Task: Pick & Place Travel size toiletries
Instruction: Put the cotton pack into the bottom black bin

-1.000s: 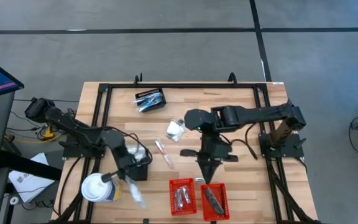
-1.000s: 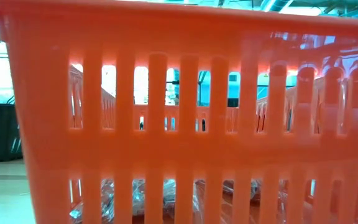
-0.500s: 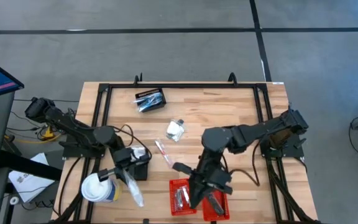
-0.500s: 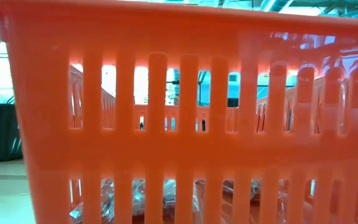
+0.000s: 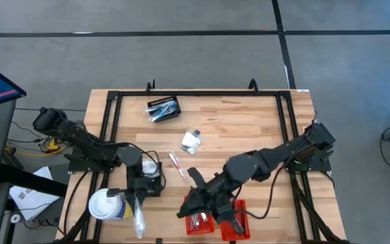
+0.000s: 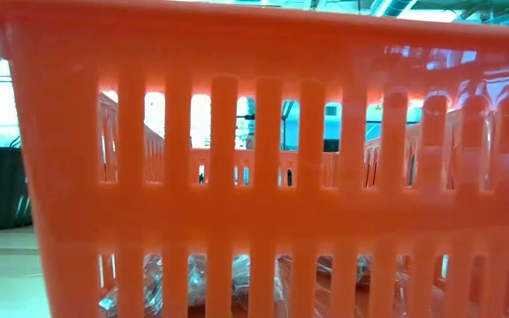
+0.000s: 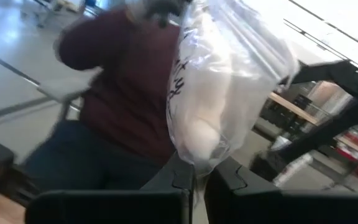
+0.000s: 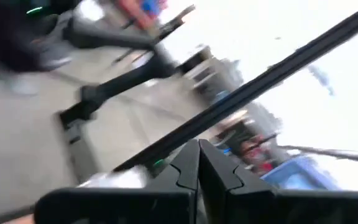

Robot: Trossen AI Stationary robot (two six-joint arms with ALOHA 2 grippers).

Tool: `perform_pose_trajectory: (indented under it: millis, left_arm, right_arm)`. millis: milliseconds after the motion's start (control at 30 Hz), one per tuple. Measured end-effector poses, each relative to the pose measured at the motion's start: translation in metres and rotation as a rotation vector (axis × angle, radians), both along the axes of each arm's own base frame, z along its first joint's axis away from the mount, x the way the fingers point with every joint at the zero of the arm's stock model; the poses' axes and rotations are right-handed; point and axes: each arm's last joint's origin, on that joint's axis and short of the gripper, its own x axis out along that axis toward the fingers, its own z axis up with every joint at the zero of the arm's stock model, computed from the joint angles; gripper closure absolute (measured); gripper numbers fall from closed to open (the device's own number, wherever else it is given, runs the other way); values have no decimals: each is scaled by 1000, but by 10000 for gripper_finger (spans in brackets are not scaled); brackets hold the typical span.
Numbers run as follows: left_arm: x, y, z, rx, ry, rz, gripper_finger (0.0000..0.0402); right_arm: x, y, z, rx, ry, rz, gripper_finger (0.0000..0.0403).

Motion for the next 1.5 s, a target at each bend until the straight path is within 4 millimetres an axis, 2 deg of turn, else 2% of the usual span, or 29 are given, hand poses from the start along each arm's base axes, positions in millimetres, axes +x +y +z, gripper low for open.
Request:
perform_pose_trajectory:
  millis: [67, 200, 267, 367, 467, 533, 600, 700, 867, 967, 1100, 1233, 1400, 1500]
  left_arm:
    - [4, 1, 4, -4, -12, 11, 396]
    - [5, -4, 9, -11, -39, -5, 396]
    - [3, -8, 8, -10, -34, -22, 396]
    - [1, -11, 8, -11, -37, -38, 396]
    - [1, -11, 8, -11, -37, -39, 396]
    - [1, -11, 8, -11, -38, -39, 396]
    - [2, -10, 8, -11, -39, -34, 396]
    - [3, -7, 8, -9, -48, -28, 396]
    - [4, -7, 7, -7, -45, -26, 396]
    - [4, -7, 7, -5, -50, -22, 396]
    - [4, -7, 7, -5, -50, -17, 396]
    - [4, -7, 6, -2, -44, -16, 396]
    - [6, -4, 1, 14, -15, 1, 396]
    - [6, 0, -4, 19, -2, 14, 396]
  right_arm:
    - [3, 3, 8, 91, -93, -1, 401]
    - [-3, 9, 21, 285, -142, 59, 401]
    - [-5, 11, 23, 270, -150, 82, 401]
    - [-7, 14, 30, 187, -40, 60, 401]
    - [-13, 16, 48, 98, 65, -30, 399]
    - [-13, 20, 52, 25, 151, -125, 387]
    - [-5, 30, 40, -58, 255, -167, 363]
    - [4, 42, 7, -160, 308, -251, 309]
    - [25, 51, -22, -255, 270, -572, 208]
    - [41, 58, -48, -328, 268, -666, 173]
    - [51, 63, -64, -370, 248, -802, 168]
    - [61, 66, -83, -441, 222, -940, 185]
    - [65, 58, -71, -460, 168, -973, 221]
    - [70, 46, -75, -505, 180, -1131, 251]
